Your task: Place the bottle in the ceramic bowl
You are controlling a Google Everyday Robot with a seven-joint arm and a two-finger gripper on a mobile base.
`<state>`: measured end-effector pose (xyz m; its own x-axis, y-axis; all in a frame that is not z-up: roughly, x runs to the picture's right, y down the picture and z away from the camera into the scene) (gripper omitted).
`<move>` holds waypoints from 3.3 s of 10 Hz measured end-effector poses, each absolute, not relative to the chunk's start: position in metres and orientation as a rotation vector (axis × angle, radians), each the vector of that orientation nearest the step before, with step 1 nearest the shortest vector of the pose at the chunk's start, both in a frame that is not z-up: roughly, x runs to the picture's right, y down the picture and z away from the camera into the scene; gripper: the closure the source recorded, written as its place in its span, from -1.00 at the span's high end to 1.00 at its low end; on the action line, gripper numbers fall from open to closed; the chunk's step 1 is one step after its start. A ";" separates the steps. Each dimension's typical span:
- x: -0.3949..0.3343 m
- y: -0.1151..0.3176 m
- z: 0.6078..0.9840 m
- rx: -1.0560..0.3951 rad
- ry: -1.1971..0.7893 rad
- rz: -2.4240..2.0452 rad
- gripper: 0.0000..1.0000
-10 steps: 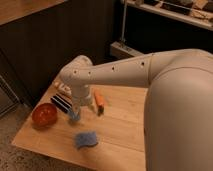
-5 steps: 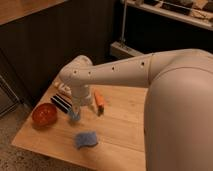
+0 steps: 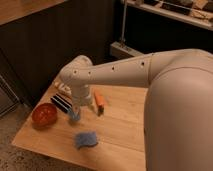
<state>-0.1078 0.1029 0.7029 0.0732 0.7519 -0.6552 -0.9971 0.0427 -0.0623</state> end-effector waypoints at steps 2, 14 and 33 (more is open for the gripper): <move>-0.108 0.103 0.703 -0.591 0.522 1.434 0.30; -0.170 0.017 0.775 -0.465 0.402 1.255 0.30; -0.222 -0.076 0.883 -0.616 0.216 0.836 0.30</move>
